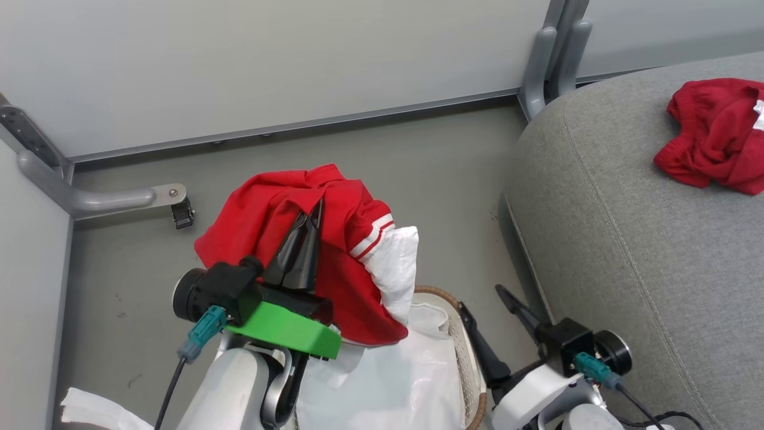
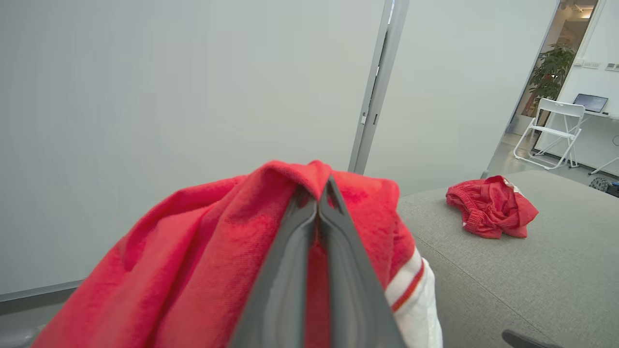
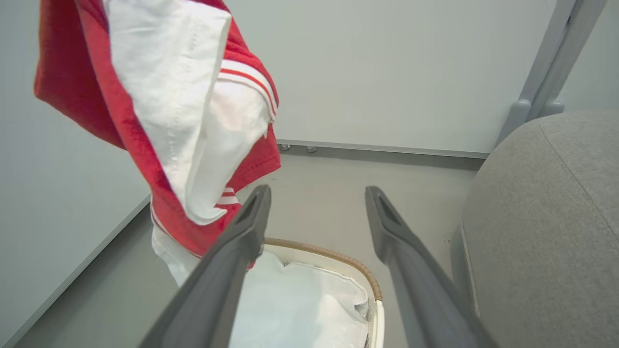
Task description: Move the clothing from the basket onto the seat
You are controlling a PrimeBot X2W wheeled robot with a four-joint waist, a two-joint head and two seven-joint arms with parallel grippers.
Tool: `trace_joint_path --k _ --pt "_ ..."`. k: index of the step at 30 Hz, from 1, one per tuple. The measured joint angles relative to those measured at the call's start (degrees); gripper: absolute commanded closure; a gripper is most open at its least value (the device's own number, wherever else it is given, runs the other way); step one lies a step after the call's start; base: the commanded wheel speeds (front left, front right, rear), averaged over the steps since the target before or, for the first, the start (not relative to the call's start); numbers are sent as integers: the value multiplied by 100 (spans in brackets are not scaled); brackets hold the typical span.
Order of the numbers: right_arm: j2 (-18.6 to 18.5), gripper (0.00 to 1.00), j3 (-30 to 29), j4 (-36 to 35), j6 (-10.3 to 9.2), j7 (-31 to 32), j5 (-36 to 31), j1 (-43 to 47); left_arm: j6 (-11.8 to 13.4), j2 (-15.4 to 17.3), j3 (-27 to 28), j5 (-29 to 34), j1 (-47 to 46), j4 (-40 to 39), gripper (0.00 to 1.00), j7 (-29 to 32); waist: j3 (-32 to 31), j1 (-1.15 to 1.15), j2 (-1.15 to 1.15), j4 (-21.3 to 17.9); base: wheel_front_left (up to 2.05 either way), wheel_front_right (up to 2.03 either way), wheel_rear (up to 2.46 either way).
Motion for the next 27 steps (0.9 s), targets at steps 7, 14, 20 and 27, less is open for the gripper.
trace_joint_path --k 7,14,20,27 --pt "-34 0 742 -144 0 0 2 -156 0 -8 -199 -49 -38 -13 100 0 4 0 0 27 0 0 0" --pt "-27 0 1350 -111 0 0 100 -654 0 -11 -503 -213 -83 56 100 0 25 0 0 159 0 0 0" --pt "-4 0 1462 205 0 0 -68 -1069 0 -11 -846 -300 -124 68 100 0 30 0 0 366 0 0 0" --pt "20 25 1510 400 0 0 -15 -1255 0 -12 -1200 -504 -199 40 100 0 33 0 0 632 0 0 0"
